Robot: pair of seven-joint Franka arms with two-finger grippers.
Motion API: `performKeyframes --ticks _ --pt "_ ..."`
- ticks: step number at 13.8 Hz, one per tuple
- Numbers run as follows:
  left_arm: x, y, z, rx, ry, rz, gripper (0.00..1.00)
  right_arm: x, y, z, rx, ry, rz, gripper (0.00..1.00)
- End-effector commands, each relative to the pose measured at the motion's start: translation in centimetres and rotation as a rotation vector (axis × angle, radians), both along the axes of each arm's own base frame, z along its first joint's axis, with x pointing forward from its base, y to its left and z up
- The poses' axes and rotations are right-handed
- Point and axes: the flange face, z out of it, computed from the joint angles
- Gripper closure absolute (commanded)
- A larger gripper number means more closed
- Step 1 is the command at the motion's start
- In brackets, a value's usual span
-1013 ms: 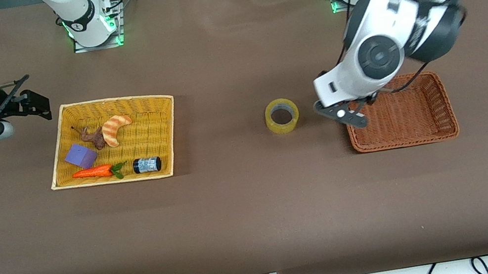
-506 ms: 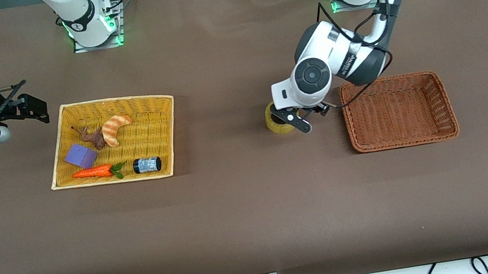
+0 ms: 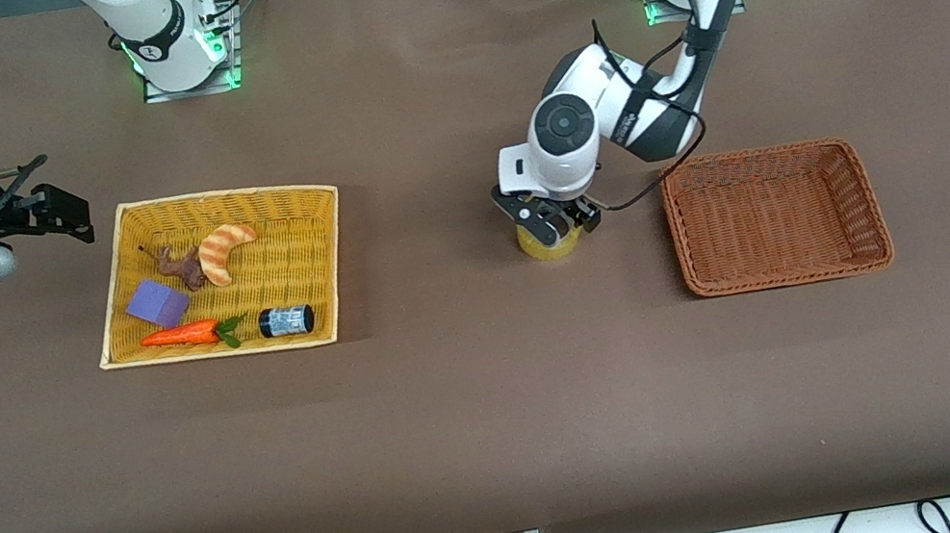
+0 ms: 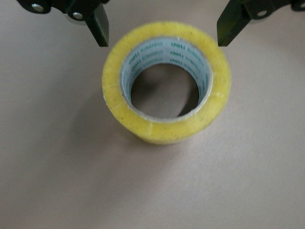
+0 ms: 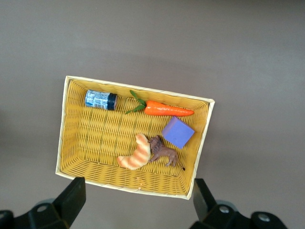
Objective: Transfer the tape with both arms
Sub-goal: 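Lower the left gripper onto the tape roll and grasp it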
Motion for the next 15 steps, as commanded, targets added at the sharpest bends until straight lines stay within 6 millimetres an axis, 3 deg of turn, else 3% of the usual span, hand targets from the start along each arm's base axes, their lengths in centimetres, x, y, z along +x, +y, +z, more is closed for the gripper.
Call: performKeyframes --ticks 1,5,9,10,11,13,15 --pt "1.4 1.3 0.1 0.025 -0.054 -0.039 0.00 0.6 0.0 0.7 -0.010 -0.013 0.012 0.00" --pt "2.7 0.9 -0.2 -0.008 -0.086 -0.042 0.00 0.6 0.2 1.0 -0.007 -0.019 0.012 0.00" --pt "2.4 0.7 -2.2 -0.011 -0.072 -0.038 0.00 0.1 0.4 1.8 -0.005 -0.025 0.021 0.00" --pt "2.6 0.8 -2.9 -0.023 -0.078 -0.046 0.05 0.1 0.3 1.9 -0.005 -0.026 0.021 0.00" --pt "2.6 1.1 -3.9 -0.026 -0.072 -0.046 0.15 0.1 0.3 1.9 -0.003 -0.026 0.019 0.00" --pt "2.8 1.2 -4.0 -0.027 -0.069 -0.048 0.73 0.1 0.2 2.3 -0.005 -0.036 0.018 0.00" --pt "3.2 1.8 -3.5 -0.021 -0.068 -0.039 0.98 0.1 0.2 2.4 -0.005 -0.037 0.018 0.00"
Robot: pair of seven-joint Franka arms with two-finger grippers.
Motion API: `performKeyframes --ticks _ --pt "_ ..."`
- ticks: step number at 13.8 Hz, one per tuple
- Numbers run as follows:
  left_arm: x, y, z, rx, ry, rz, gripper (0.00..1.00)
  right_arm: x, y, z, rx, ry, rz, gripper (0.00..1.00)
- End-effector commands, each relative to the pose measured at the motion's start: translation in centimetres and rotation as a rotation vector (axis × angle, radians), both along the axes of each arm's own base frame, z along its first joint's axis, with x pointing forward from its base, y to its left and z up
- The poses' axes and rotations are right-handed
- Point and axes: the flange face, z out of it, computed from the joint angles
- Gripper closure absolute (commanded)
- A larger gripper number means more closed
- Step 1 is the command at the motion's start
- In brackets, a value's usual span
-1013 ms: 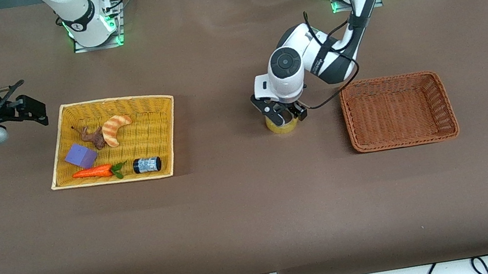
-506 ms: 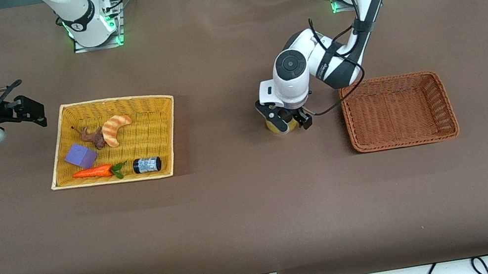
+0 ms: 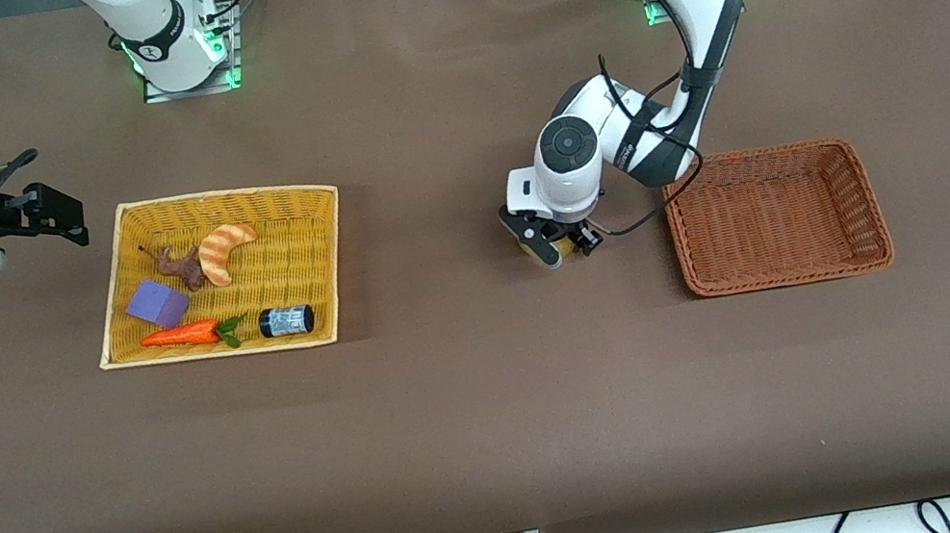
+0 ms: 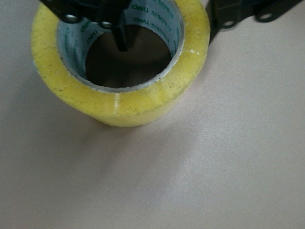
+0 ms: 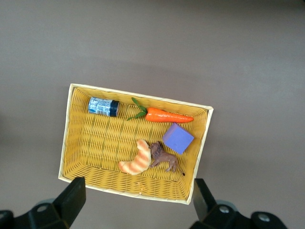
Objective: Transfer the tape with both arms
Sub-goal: 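Carry the tape roll with the left gripper into the brown basket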
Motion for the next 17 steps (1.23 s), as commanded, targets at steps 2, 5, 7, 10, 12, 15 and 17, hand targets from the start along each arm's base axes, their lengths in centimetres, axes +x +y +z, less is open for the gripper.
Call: performKeyframes --ticks 2,5,7,10,12,15,17 --pt "1.4 0.7 2.6 0.013 -0.023 -0.014 1.00 -0.2 -0.1 0.9 -0.011 -0.005 0.014 0.00" --pt "2.7 2.5 5.8 0.072 0.021 -0.014 1.00 -0.2 -0.1 0.9 -0.011 -0.005 0.014 0.00" --pt "4.1 4.8 8.9 0.123 0.057 0.030 1.00 -0.2 -0.1 0.9 -0.011 -0.005 0.014 0.00" --pt "6.9 11.7 13.4 0.200 0.154 0.111 1.00 -0.2 -0.1 0.9 -0.011 -0.006 0.013 0.00" --pt "8.4 17.2 13.5 0.226 0.213 0.130 1.00 -0.2 -0.1 0.9 -0.011 -0.005 0.013 0.00" --pt "10.5 25.4 10.8 0.278 0.237 0.080 1.00 -0.2 -0.1 0.9 -0.011 -0.005 0.013 0.00" --pt "10.7 28.2 7.5 0.235 0.229 0.046 1.00 -0.2 -0.2 0.9 -0.011 -0.007 0.011 0.00"
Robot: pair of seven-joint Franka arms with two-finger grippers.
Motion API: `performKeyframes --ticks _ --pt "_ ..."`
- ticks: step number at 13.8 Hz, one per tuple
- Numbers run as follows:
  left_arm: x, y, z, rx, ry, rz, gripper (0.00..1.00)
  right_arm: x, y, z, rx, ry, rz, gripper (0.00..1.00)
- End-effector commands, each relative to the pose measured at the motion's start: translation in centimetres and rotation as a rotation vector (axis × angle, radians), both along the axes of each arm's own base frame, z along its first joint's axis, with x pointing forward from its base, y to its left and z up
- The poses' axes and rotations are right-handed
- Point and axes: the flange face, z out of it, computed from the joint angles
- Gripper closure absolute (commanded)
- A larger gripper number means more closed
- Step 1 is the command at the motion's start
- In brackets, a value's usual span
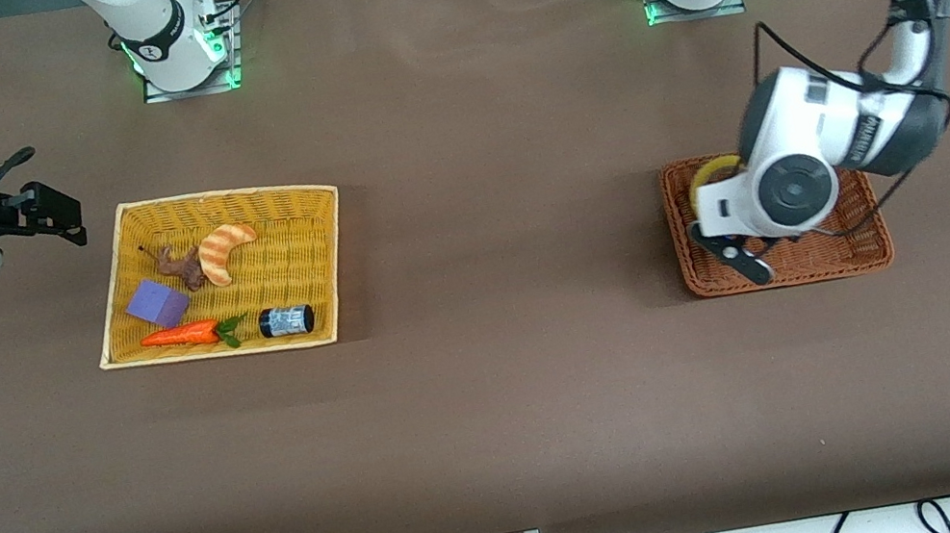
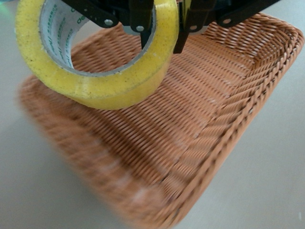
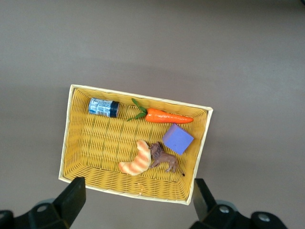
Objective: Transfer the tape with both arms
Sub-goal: 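Carry the tape roll with the left gripper into the brown basket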
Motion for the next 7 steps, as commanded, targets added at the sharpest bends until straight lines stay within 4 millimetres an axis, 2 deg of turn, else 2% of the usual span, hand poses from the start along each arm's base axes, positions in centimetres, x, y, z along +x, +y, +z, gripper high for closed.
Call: performKeyframes --ticks 1,2,3,4,5,6,7 --pt "-0.3 1.6 -3.7 -0.045 -0.010 -0.089 1.00 -0.2 -0.2 0.8 -0.011 -0.004 0.011 0.00" --pt "-0.3 1.5 -4.0 -0.052 -0.014 -0.098 0.95 -0.2 -0.2 0.7 -0.011 -0.002 0.011 0.00" --pt "-0.2 1.4 -3.9 -0.053 -0.017 -0.099 0.40 -0.2 -0.1 0.7 -0.011 -0.002 0.013 0.00" --pt "-0.1 1.3 -3.5 -0.052 -0.020 -0.102 0.00 -0.2 -0.1 0.7 -0.011 -0.002 0.013 0.00" --pt "0.0 1.3 -2.8 -0.053 -0.023 -0.101 0.00 -0.2 -0.1 0.7 -0.011 -0.002 0.011 0.00" --pt "0.0 1.0 -1.1 -0.057 -0.033 -0.093 0.00 -0.2 -0.1 0.7 -0.011 -0.002 0.013 0.00" --pt "0.2 0.5 1.8 -0.059 -0.064 -0.089 0.00 -0.2 -0.1 0.7 -0.011 -0.002 0.013 0.00"
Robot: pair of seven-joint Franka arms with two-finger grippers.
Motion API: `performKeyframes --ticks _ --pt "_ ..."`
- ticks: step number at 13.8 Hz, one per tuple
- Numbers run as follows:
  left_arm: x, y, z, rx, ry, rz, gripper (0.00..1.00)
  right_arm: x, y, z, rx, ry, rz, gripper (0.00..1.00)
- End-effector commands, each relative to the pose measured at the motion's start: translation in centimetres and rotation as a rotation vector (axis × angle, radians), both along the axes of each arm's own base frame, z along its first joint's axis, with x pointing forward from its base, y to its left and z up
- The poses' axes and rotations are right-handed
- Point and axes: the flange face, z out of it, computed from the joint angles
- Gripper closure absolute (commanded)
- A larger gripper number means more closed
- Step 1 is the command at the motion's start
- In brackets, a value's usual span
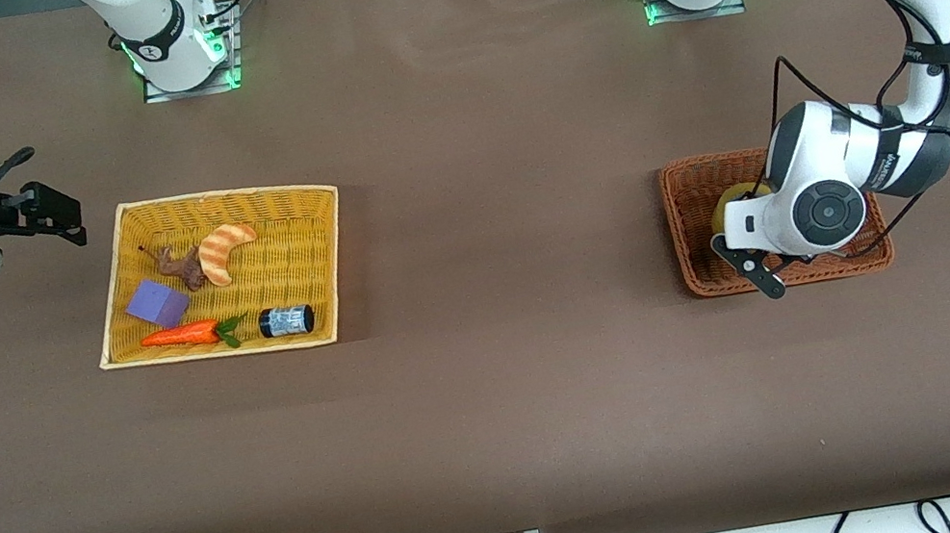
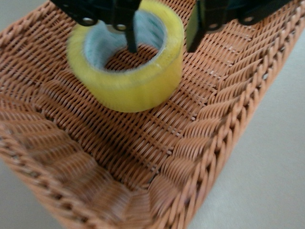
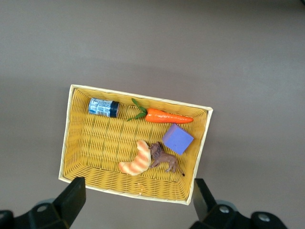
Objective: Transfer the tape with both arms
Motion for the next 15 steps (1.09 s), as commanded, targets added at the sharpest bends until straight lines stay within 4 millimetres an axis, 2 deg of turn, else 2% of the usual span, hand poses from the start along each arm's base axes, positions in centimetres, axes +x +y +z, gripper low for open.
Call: performKeyframes --ticks 1,2,4,6,7,8,9,11,13,15 --pt "-0.3 -1.9 8.4 -0.016 -0.066 -0.001 0.00 -0.2 -0.1 0.7 -0.011 -0.002 0.013 0.00" --pt "-0.3 -2.5 12.3 -0.035 -0.098 0.040 0.00 -0.1 -0.1 0.6 -0.011 -0.001 0.013 0.00" --pt "0.3 -2.5 18.8 -0.037 -0.141 0.161 0.00 -0.1 -0.1 0.7 -0.010 -0.002 0.011 0.00" --pt "0.7 -2.3 24.6 -0.034 -0.163 0.232 0.00 -0.1 -0.1 0.7 -0.010 -0.002 0.013 0.00" --pt "0.9 -1.4 27.1 -0.037 -0.185 0.277 0.00 -0.1 -0.1 0.7 -0.008 -0.002 0.011 0.00" --pt "-0.1 -1.5 30.1 -0.049 -0.236 0.321 0.00 -0.2 0.0 0.6 -0.008 0.000 0.013 0.00" --pt "-0.9 -0.9 32.0 -0.059 -0.272 0.404 0.00 -0.2 0.1 0.6 -0.008 0.000 0.014 0.00" --pt "-2.9 0.2 33.1 -0.073 -0.335 0.616 0.00 -0.2 0.0 0.7 -0.010 -0.002 0.013 0.00" --pt "-4.8 2.1 32.4 -0.086 -0.373 0.713 0.00 -0.3 -0.2 0.7 -0.012 0.002 0.013 0.00" --pt "-7.1 2.7 31.7 -0.140 -0.318 0.781 0.00 -0.4 -0.2 0.7 -0.013 0.008 0.011 0.00"
